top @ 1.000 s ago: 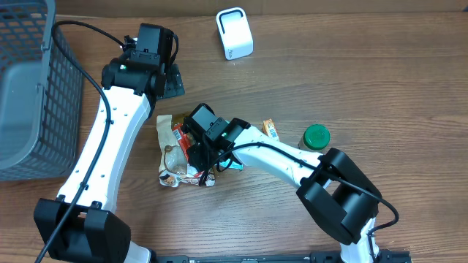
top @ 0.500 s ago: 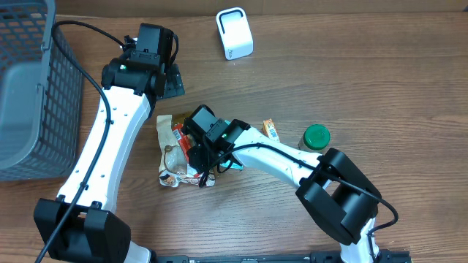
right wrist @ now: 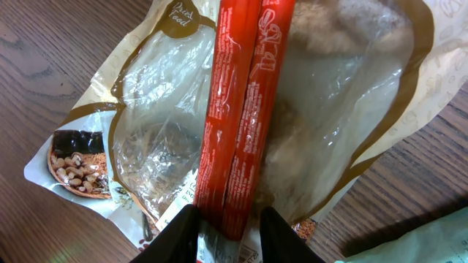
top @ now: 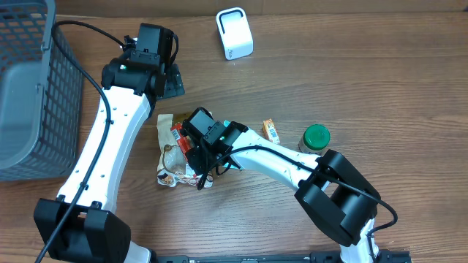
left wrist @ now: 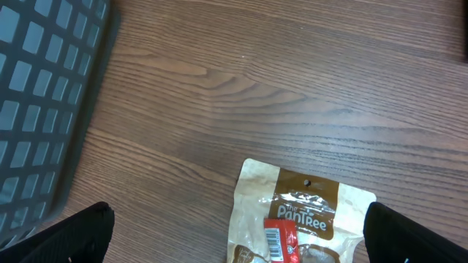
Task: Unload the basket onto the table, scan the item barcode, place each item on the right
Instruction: 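Lift the two red sticks off the PanTree bag with the right gripper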
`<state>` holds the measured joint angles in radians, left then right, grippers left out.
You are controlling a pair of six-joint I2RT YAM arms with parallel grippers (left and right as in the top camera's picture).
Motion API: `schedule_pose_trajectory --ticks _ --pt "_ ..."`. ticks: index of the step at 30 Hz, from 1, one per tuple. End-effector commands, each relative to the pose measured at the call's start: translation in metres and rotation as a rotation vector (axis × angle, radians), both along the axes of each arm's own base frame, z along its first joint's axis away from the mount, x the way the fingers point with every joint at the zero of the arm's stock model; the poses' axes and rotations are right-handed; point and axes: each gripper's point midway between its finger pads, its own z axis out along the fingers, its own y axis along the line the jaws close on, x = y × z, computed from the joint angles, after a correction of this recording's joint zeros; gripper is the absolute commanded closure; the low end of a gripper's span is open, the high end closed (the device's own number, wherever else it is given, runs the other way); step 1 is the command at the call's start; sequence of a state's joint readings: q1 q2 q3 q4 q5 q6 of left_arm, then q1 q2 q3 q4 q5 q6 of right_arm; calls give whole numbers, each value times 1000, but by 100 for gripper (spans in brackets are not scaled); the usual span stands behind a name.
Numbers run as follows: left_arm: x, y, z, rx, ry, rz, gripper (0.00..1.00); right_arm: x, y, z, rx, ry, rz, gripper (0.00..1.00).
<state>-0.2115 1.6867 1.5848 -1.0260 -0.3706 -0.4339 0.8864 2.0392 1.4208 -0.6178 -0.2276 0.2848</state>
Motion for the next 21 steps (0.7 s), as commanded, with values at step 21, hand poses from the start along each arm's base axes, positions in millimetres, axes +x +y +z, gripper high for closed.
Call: schedule_pose_trajectory --ticks 21 --pt "1 0 10 -1 -20 -16 0 -5 -3 -17 -63 -12 -2 75"
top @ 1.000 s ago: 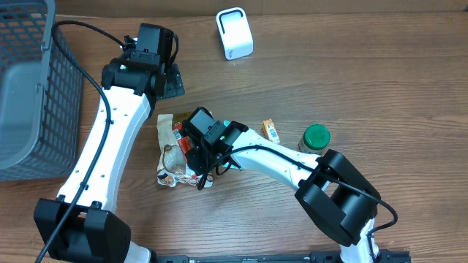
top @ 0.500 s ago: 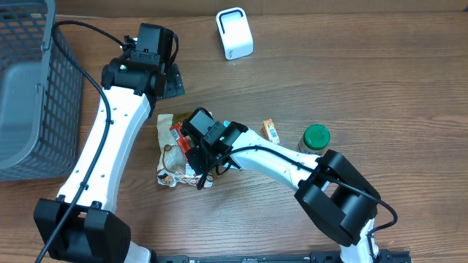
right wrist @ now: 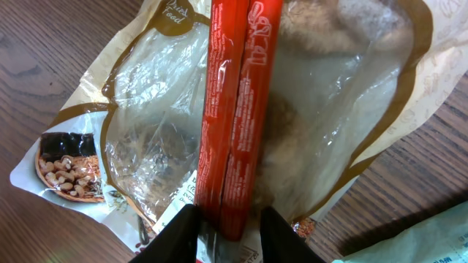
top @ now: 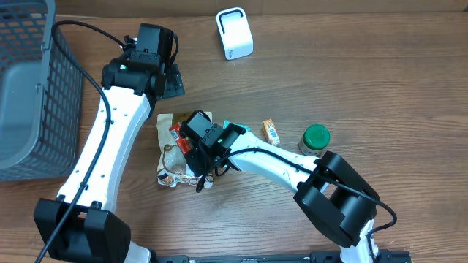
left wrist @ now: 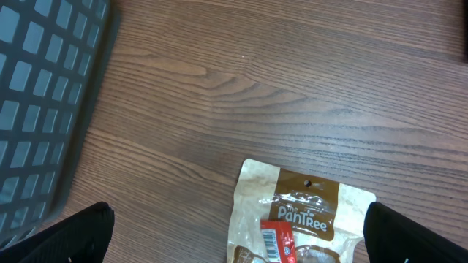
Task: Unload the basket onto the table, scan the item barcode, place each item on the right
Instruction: 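Lift the two red sticks off the PanTree bag with the right gripper, then carry the red sticks up to the white scanner with the right gripper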
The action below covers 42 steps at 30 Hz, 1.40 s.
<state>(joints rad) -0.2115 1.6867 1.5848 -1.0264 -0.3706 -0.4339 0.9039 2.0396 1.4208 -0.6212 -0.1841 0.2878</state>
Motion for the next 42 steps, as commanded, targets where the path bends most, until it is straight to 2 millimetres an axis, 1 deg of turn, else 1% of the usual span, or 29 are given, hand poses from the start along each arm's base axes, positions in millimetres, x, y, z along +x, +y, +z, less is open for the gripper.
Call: schedule_pose_trajectory --ticks 1,3,4,5,7,10,14,16,18,20,22,28,30,35,38,41,42 --pt "1 0 10 -1 -20 -16 0 -4 -4 -16 -37 17 -1 79" --pt "1 0 10 -1 -20 -16 0 -4 -3 -16 -36 17 -1 89" --pt "1 0 10 -1 -20 -16 0 -3 -2 -13 -30 12 -1 92" --pt "1 0 10 -1 -20 -16 0 -2 -1 -11 -26 9 -1 93" --pt "1 0 10 -1 -20 -16 0 2 3 -1 -6 -8 -3 95" --pt "1 0 10 -1 -20 -16 0 7 9 21 32 -42 5 96" --pt "1 0 10 -1 -20 -16 0 11 14 59 92 -110 37 96" --pt "1 0 10 -1 -20 -16 0 12 12 77 112 -149 46 96" --pt "1 0 10 -1 -20 -16 0 13 7 93 115 -179 35 96" --pt "1 0 10 -1 -20 -16 0 13 -3 104 93 -202 19 96" --pt "1 0 10 -1 -20 -16 0 15 -16 109 46 -236 8 96" --pt "1 0 10 -1 -20 -16 0 31 -78 98 -256 -344 -62 96" --pt "1 0 10 -1 -20 -16 0 35 -88 97 -298 -361 -62 96" --pt "1 0 10 -1 -20 -16 0 50 -101 98 -340 -395 2 96" --pt "1 0 10 -1 -20 -16 0 74 -127 108 -405 -455 -95 97" --pt "1 0 10 -1 -20 -16 0 94 -143 130 -416 -473 -109 97" --pt "1 0 10 -1 -20 -16 0 102 -149 142 -415 -483 -121 96"
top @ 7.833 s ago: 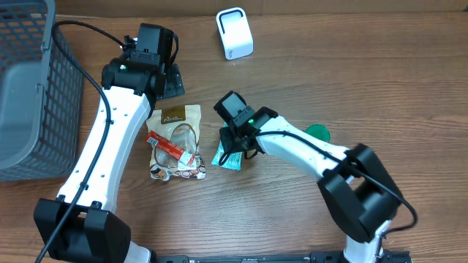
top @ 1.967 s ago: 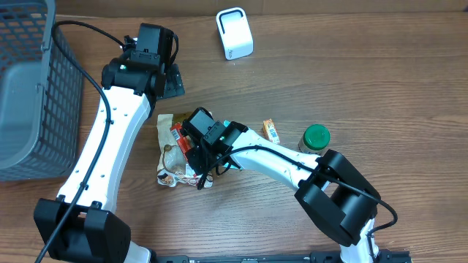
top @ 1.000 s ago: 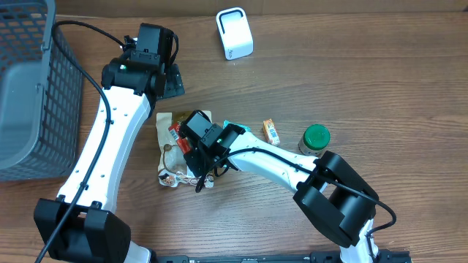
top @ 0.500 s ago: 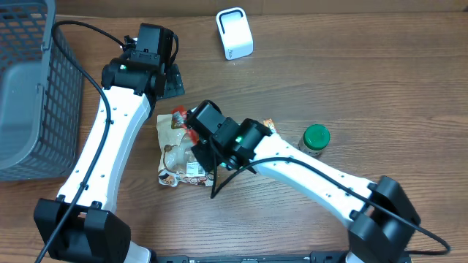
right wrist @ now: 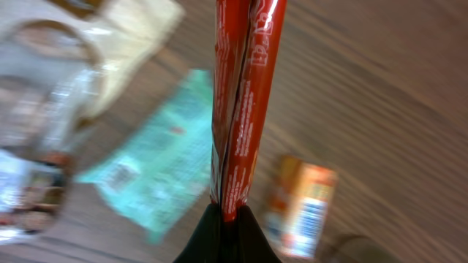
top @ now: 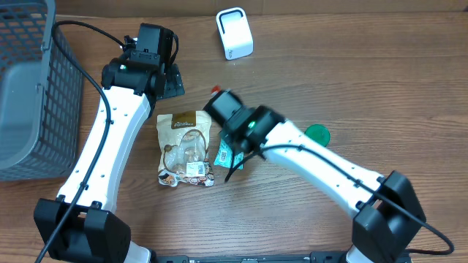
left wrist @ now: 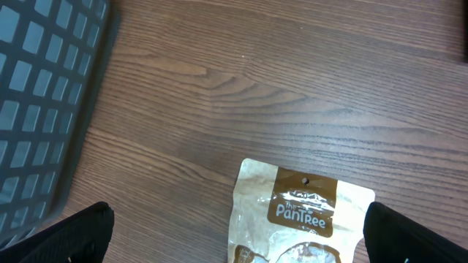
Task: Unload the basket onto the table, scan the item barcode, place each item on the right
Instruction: 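Carry the red sticks up to the white scanner with the right gripper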
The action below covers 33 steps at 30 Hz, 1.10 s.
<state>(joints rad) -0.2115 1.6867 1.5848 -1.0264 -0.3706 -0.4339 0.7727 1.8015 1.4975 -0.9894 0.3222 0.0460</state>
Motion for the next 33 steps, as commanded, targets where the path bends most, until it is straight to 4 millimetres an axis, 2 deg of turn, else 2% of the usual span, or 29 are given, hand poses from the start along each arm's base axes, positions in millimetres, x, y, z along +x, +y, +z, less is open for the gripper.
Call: schedule_pose_trajectory --ticks 1,5,7,11,19,21,24,28,33 --pt "1 0 10 -1 -20 -16 0 40 -16 55 14 -126 -22 97" --pt "1 0 10 -1 -20 -16 0 65 -23 100 109 -172 -19 97" --pt "1 0 10 -1 -20 -16 0 84 -32 121 111 -243 1 97" --pt "1 0 10 -1 -20 -16 0 105 -37 130 56 -322 96 96" --pt "1 0 10 -1 -20 -16 0 146 -23 152 -107 -532 315 96" --pt "1 0 10 -1 -20 -16 0 158 -24 154 -175 -576 336 96" --pt "1 0 10 -1 -20 -16 0 176 -25 145 -297 -607 378 96" --pt "1 0 10 -1 -20 -16 0 202 -28 123 -428 -626 374 96" --pt "1 0 10 -1 -20 -16 0 231 -31 95 -463 -656 328 96"
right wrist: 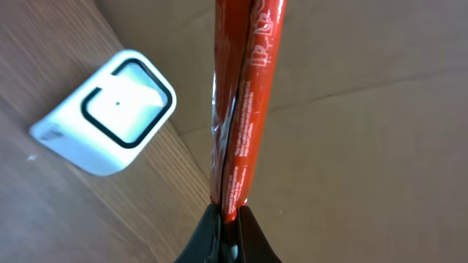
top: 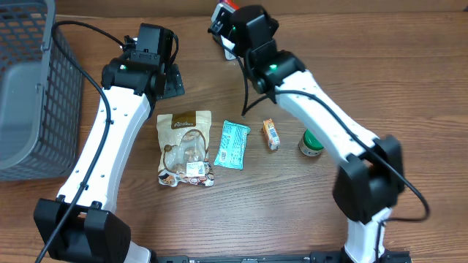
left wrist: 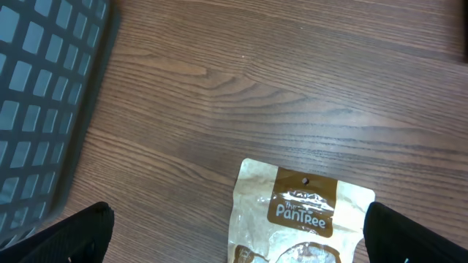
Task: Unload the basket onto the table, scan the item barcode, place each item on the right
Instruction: 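Carry the red sticks up to the white scanner with the right gripper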
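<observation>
A long red snack packet (right wrist: 245, 95) stands upright in my right gripper (right wrist: 228, 212), which is shut on its lower end. The white barcode scanner (right wrist: 110, 120) sits on the table to the left of the packet, its black-rimmed window facing up. In the overhead view the right gripper (top: 240, 23) is at the far table edge with the red packet (top: 227, 6) poking out, and it covers most of the scanner. My left gripper (left wrist: 238, 241) hangs open above the top of a pouch and holds nothing.
A beige PanTree pouch (top: 184, 150) lies mid-table, with a teal packet (top: 234, 145), a small orange box (top: 270, 134) and a green-lidded jar (top: 313, 140) to its right. A grey mesh basket (top: 29, 95) fills the left side.
My right gripper, still shut on the red packet, has moved from above the teal packet at mid-table to the far edge beside the scanner. The left arm has not moved.
First my right gripper's fingers straddled the red packet as it lay on the PanTree pouch, and stayed so a moment later. Then the gripper was shut on it and off the pouch, over the teal packet. Now the packet is held beside the scanner.
</observation>
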`<state>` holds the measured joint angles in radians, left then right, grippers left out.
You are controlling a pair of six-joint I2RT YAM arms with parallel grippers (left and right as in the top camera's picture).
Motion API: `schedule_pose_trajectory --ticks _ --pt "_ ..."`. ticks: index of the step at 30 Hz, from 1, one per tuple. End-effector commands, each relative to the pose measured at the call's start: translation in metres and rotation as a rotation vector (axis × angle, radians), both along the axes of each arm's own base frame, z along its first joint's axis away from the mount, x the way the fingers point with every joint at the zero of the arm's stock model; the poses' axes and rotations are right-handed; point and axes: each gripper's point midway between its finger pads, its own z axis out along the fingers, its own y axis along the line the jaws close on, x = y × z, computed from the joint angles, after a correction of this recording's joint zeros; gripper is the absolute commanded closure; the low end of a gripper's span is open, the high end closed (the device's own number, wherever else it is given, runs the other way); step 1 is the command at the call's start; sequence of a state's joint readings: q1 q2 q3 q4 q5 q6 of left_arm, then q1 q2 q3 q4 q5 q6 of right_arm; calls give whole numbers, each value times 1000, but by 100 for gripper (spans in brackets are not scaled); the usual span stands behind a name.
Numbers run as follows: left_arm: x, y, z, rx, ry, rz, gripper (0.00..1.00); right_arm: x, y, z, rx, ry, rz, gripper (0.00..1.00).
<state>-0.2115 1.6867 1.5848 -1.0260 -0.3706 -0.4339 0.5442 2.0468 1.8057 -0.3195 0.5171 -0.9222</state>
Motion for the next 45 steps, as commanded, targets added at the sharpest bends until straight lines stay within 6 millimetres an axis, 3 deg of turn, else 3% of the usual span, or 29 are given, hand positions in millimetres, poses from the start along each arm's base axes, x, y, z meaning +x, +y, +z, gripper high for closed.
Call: schedule_pose_trajectory --ticks 1,10,17,25,38,45 --pt "1 0 10 -1 -20 -16 0 18 -18 -21 -76 -12 -57 96" --pt "1 0 10 -1 -20 -16 0 49 -40 -74 -100 -31 -156 96" --pt "1 0 10 -1 -20 -16 0 57 -37 -106 -129 -17 -148 96" --pt "1 0 10 -1 -20 -16 0 65 -35 -122 -134 -40 -154 96" --pt "1 0 10 -1 -20 -16 0 65 -41 -164 -241 9 -155 96" --pt "1 0 10 -1 -20 -16 0 63 -43 -167 -254 10 -171 96"
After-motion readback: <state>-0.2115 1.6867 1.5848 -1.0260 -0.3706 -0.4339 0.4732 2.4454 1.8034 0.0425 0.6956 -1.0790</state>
